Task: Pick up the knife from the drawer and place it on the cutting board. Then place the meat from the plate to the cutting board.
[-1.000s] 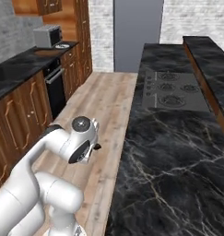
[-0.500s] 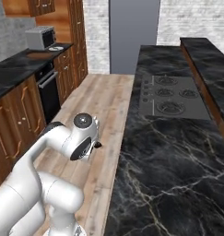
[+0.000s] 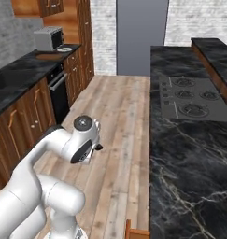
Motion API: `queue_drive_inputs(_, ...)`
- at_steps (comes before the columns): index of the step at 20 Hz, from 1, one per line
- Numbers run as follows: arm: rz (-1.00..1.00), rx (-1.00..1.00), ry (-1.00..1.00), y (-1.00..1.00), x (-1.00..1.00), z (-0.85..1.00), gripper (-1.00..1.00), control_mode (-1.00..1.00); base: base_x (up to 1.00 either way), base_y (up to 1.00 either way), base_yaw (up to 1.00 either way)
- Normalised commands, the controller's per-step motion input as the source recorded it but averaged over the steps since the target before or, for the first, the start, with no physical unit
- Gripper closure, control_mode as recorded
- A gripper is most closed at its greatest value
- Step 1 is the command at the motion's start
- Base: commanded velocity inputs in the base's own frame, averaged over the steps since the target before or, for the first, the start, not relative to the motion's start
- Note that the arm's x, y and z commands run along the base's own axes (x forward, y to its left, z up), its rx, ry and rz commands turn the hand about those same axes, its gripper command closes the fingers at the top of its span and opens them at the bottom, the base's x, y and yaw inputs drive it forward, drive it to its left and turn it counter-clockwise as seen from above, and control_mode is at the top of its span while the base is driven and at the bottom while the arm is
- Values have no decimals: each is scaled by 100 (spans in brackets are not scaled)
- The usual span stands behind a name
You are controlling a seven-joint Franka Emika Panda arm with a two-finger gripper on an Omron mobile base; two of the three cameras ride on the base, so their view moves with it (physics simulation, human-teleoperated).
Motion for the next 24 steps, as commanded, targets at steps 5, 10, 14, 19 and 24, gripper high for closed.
queue_drive_inputs(5,0,0,0,0,0,0,100,100,100,8,1)
queue_drive_inputs(10,0,0,0,0,0,0,100,100,100,93,2)
queue_drive_inputs(14,0,0,0,0,0,0,100,100,100,-66,21)
queue_drive_inputs(19,0,0,0,0,0,0,100,100,100,-29,47)
queue_drive_inputs(24,0,0,0,0,0,0,100,100,100,-11,73)
